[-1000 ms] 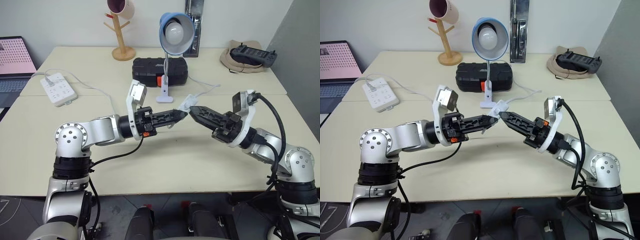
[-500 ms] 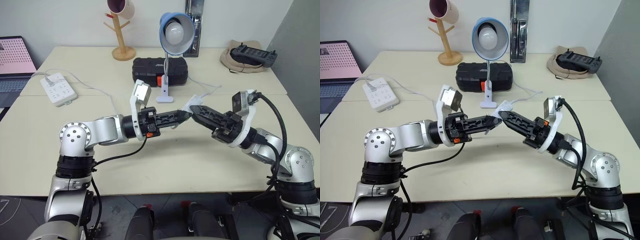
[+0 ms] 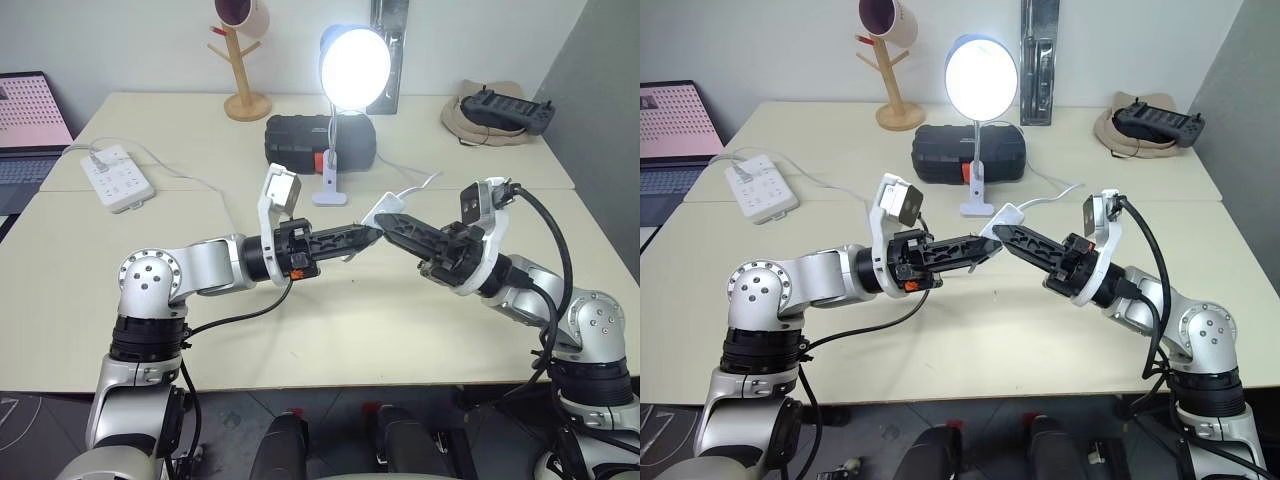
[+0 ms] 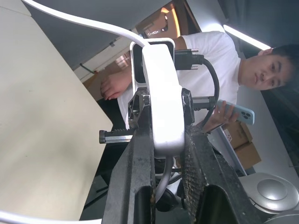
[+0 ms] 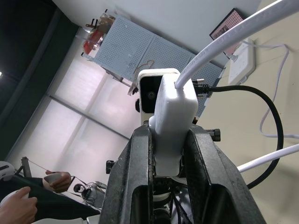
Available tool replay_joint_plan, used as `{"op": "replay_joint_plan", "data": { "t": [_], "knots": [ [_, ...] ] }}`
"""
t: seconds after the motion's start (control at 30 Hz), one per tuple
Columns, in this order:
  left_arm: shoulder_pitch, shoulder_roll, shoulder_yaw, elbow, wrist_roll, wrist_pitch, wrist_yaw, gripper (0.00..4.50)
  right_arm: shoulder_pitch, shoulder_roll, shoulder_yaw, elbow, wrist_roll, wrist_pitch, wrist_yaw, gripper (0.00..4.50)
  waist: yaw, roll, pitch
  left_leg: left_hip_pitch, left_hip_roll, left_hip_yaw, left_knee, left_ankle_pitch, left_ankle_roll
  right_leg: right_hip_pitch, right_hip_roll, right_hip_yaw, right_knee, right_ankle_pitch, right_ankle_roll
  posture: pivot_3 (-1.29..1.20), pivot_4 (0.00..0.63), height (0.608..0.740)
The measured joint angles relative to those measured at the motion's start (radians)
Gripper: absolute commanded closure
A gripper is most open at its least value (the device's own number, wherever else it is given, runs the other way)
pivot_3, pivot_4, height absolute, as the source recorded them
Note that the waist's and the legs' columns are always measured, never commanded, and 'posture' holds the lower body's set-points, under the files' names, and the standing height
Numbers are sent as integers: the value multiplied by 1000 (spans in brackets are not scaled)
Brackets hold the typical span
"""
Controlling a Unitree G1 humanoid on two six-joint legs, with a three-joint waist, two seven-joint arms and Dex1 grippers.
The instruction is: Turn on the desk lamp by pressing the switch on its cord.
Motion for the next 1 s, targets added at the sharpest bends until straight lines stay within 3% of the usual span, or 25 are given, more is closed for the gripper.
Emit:
{"op": "replay_joint_plan", "data": {
  "t": [0.37, 0.43, 0.8, 0.93, 1.0],
  "knots": [
    [9, 8, -2, 0, 18, 11, -36, 4093, 0, -22, 9, 0, -2, 14, 14, 3962, 0, 0, 0, -4, 0, -1, 0, 0, 0, 0, 0, -1, -6, 1, 1, 0, 150, 740],
    [9, 8, -2, 0, 26, 12, -45, 4093, 0, -25, 9, 0, -7, 16, 21, 3260, 0, 0, 0, -4, 0, -1, 0, 0, 0, 0, 0, -1, -6, 1, 1, 0, 150, 740],
    [-42, 38, -1, 22, 110, 35, -103, 4093, 26, -101, -25, -23, -25, 17, 26, 937, 2, 0, 0, -5, 0, -1, 0, 0, 0, -1, 0, -2, -6, 1, 1, 0, 150, 740],
    [-106, 113, -46, 45, 335, 16, -279, 4093, 112, -224, -73, -91, -114, 46, 76, 124, 4, 0, 0, -6, -1, -1, 0, 0, 0, -1, 0, -2, -7, 1, 1, 0, 150, 740],
    [-139, 158, -104, 76, 502, -48, -414, 4093, 147, -277, -86, -144, -243, 45, 104, 7, 4, 0, 0, -6, -1, -1, 0, 0, 0, -1, 0, -2, -7, 1, 1, 0, 150, 740]
  ]
}}
